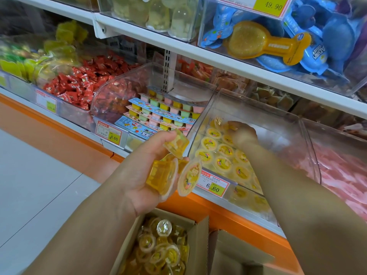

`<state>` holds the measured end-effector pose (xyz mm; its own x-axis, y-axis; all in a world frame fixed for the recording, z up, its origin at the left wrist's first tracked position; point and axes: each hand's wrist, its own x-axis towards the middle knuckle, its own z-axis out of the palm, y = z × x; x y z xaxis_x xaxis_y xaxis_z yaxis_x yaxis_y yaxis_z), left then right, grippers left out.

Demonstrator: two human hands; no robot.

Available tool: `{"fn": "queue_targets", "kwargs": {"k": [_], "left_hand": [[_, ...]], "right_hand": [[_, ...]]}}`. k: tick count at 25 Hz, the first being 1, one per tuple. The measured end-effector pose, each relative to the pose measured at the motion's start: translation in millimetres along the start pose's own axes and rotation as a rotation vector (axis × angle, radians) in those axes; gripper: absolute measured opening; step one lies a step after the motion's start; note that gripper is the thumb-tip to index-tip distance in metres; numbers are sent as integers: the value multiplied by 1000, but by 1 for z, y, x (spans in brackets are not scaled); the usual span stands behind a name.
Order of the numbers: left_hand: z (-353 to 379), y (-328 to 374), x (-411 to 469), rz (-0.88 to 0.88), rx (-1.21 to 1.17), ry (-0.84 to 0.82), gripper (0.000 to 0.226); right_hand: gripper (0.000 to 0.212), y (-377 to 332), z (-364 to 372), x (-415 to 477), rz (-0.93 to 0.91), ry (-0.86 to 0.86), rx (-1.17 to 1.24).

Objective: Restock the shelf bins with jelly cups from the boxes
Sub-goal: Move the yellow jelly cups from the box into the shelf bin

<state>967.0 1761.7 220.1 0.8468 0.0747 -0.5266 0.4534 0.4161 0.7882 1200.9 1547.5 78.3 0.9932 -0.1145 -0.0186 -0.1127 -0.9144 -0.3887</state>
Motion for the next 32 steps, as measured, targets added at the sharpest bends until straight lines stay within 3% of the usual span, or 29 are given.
{"fn": "queue_targets", "kwargs": {"k": [3, 5, 7, 10, 17, 21, 24, 26, 29, 32], "left_hand": [[1, 0, 0, 0, -13, 9, 42], [3, 1, 2, -1, -34, 23, 42], [4, 3, 3, -16, -30, 50, 40], [4, 2, 5, -43, 0, 64, 40], [5, 4, -1, -35, -21, 50, 41], [5, 2, -5, 3, -31, 37, 44], [2, 1, 0, 15, -44, -25, 42], [0, -2, 2, -69, -61, -76, 36], [-11, -21, -2, -225, -198, -222, 37], [-13, -34, 3, -274, -256, -300, 49]], "right_hand": [[41, -6, 0, -7, -47, 72, -338], [46, -13, 5, -12, -179, 103, -388], [53, -19, 15, -18, -293, -30, -338], [60, -23, 28, -22, -210, -258, -281], [62, -30, 19, -24, -161, -346, -378], [52, -36, -4, -36, -187, -243, -155], [36, -41, -45, -66, -168, -189, 309], [25, -43, -75, -98, -216, -341, 567], [31, -52, -101, -136, -353, -655, 744], [30, -62, -103, -157, -450, -752, 815]]}}
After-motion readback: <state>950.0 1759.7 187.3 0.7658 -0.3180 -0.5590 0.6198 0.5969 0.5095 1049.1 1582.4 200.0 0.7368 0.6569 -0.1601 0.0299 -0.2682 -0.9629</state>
